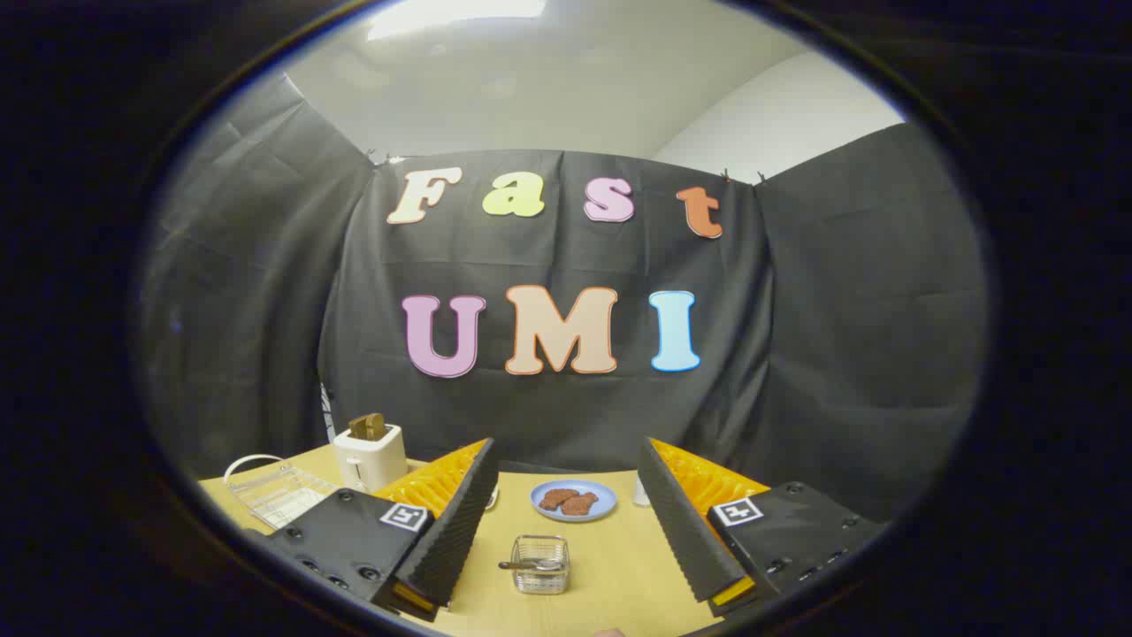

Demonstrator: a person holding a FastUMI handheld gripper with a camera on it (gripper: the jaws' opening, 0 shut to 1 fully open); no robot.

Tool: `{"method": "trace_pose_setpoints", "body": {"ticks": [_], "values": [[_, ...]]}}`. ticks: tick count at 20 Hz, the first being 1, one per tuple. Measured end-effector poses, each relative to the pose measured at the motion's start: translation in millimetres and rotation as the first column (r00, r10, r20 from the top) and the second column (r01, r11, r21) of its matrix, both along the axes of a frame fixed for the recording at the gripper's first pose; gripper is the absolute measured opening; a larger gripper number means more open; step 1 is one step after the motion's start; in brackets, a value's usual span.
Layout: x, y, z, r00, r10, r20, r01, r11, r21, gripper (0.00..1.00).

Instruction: Take the plate from the dish rack, then take the spoon from the basket and place it into the plate.

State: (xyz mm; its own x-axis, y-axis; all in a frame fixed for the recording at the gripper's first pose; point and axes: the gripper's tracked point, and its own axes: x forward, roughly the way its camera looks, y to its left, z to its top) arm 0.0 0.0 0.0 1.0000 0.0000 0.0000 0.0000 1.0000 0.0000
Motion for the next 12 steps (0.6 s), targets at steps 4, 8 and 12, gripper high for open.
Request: {"method": "trace_pose_setpoints", "body": {"ticks": [4,8,12], "values": [[5.3,1.4,7.3,1.0,0.008,0.009,-0.008,1.0,-0.006,1.0],[9.1,0.9,6.3,1.0,0.018,0.006,-0.018,1.0,-0.01,1.0],[12.4,-1.0,8.4,1.0,0.021,0.008,-0.021,1.0,-0.005,1.0]]}}
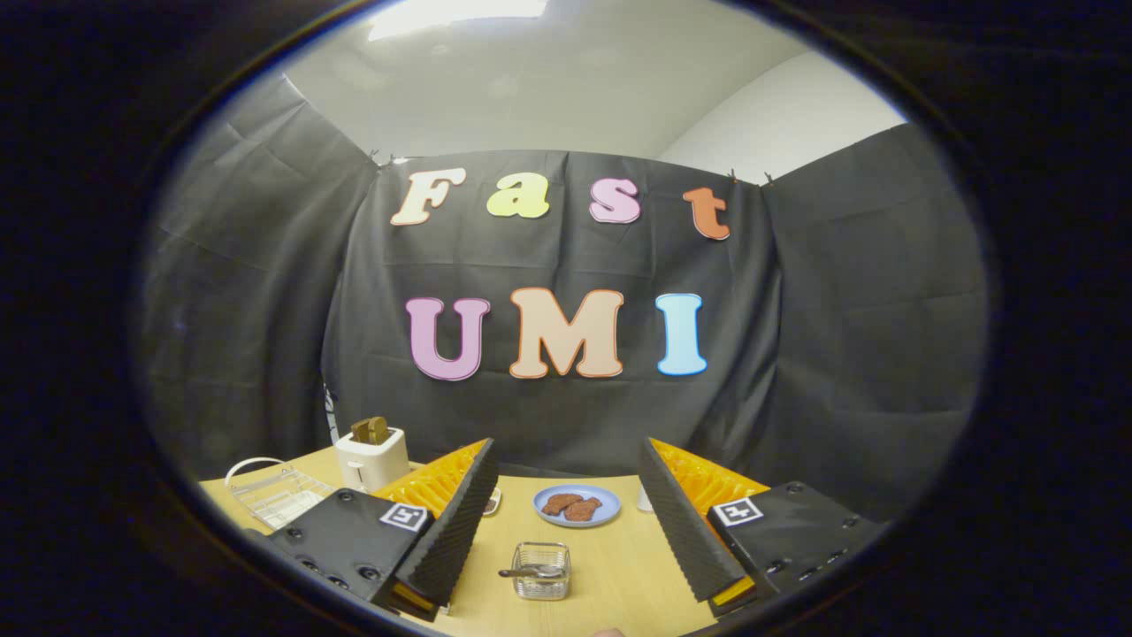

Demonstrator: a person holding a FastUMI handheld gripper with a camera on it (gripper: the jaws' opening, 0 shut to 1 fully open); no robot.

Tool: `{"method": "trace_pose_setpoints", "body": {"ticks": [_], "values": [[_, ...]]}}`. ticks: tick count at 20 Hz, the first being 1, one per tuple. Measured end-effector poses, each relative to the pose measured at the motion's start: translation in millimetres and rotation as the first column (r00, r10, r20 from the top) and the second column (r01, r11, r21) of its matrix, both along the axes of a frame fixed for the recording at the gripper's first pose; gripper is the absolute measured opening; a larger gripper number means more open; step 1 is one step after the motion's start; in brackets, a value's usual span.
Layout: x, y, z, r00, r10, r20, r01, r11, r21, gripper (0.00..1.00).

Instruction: Take the plate from the dish rack, then take the spoon from the basket and place it into the plate.

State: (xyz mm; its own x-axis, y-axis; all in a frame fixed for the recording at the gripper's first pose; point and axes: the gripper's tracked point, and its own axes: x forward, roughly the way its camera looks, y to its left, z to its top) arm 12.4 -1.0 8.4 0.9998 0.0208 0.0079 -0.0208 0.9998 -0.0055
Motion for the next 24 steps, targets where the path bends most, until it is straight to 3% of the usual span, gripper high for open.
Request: {"method": "trace_pose_setpoints", "body": {"ticks": [10,24], "values": [[10.0,-3.0,3.3,1.0,0.003,0.005,-0.003,1.0,0.008,1.0],[9.9,24.8,7.7,0.998,0.065,0.0,-0.065,0.998,0.024,1.0]]}}
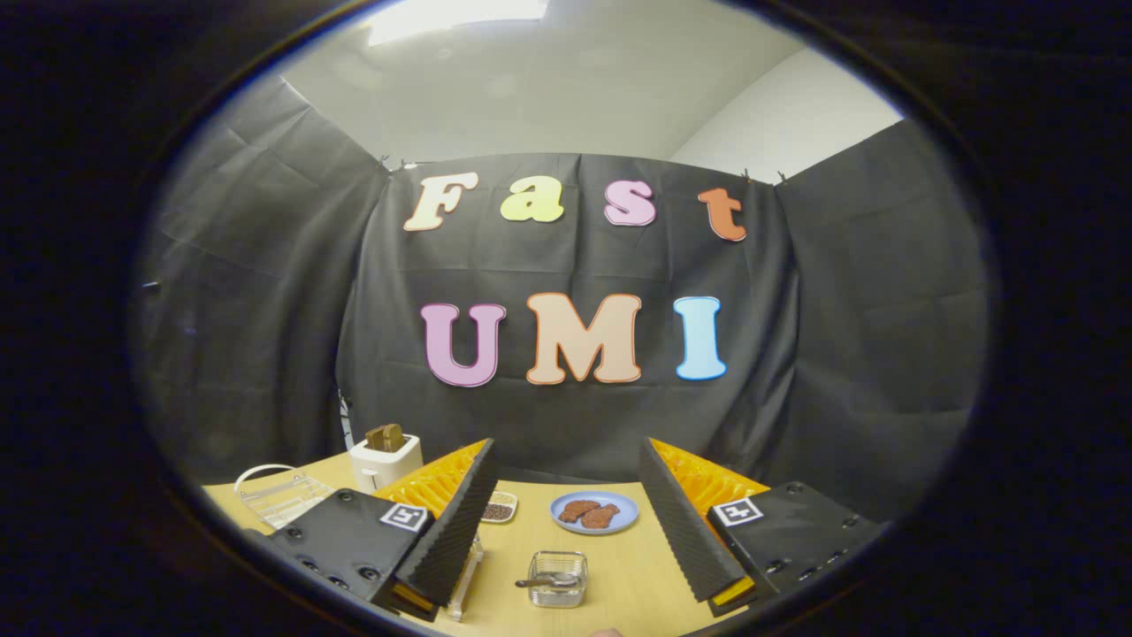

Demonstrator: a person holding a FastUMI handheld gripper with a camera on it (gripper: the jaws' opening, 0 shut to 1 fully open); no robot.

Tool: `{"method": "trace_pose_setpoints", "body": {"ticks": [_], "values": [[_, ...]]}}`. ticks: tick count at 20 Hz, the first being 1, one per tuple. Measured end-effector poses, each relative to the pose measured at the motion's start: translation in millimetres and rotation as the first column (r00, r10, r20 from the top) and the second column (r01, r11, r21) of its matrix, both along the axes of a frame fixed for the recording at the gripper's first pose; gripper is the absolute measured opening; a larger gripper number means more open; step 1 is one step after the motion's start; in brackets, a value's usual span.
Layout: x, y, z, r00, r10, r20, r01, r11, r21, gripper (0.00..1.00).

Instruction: Take the plate from the dish rack, then take the spoon from the basket and place it into the plate.

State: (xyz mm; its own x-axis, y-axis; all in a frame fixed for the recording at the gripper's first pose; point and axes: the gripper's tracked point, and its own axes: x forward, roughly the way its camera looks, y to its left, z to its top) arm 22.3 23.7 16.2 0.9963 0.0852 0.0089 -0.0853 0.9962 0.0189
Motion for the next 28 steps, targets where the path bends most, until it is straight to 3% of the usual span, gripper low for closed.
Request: {"method": "trace_pose_setpoints", "body": {"ticks": [6,12,17,23,28], "values": [[9.0,16.9,-10.6,0.993,0.009,-0.121,-0.014,0.999,-0.039,1.0],[23.2,56.4,-2.7,0.98,0.06,-0.188,-0.058,0.998,0.013,1.0],[44.1,80.2,-3.6,0.964,0.043,-0.261,-0.064,0.995,-0.076,1.0],[62.2,118.3,-24.1,0.921,0.028,-0.388,-0.109,0.976,-0.189,1.0],[63.9,143.2,-58.5,0.863,0.01,-0.504,-0.144,0.963,-0.226,1.0]]}}
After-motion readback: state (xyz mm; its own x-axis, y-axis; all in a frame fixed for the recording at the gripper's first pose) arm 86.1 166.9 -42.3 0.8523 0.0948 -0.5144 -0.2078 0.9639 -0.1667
